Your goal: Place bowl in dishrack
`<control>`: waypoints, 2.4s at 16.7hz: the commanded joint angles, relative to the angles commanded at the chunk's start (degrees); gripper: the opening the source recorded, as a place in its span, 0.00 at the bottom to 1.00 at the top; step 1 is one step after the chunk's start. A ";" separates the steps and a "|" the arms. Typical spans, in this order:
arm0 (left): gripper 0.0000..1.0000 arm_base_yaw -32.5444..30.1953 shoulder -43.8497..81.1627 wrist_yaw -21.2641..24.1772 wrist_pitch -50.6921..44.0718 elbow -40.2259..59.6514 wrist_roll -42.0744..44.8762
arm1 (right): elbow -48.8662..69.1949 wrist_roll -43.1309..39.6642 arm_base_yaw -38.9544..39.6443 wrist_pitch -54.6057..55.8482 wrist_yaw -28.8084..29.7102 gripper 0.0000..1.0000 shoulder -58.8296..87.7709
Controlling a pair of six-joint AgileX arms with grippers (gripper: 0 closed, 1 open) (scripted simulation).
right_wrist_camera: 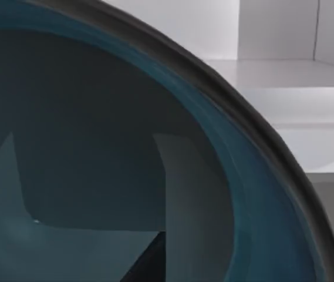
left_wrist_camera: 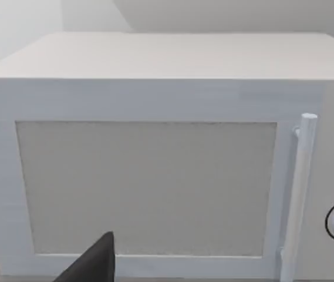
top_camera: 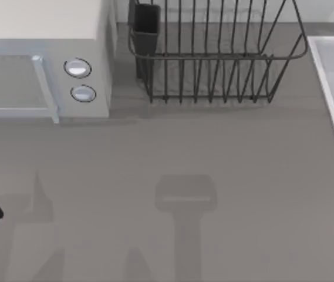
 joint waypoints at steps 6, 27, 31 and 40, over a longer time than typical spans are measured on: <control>1.00 0.00 0.00 0.00 0.00 0.00 0.00 | 0.00 0.00 0.00 0.00 0.00 0.10 0.00; 1.00 0.00 0.00 0.00 0.00 0.00 0.00 | 26.11 -0.60 -0.94 -30.11 -0.14 0.00 -2.00; 1.00 0.00 0.00 0.00 0.00 0.00 0.00 | 37.36 -0.60 -0.75 -42.55 -0.09 0.00 -4.12; 1.00 0.00 0.00 0.00 0.00 0.00 0.00 | 40.40 -0.09 -0.06 -45.03 0.32 0.00 -5.12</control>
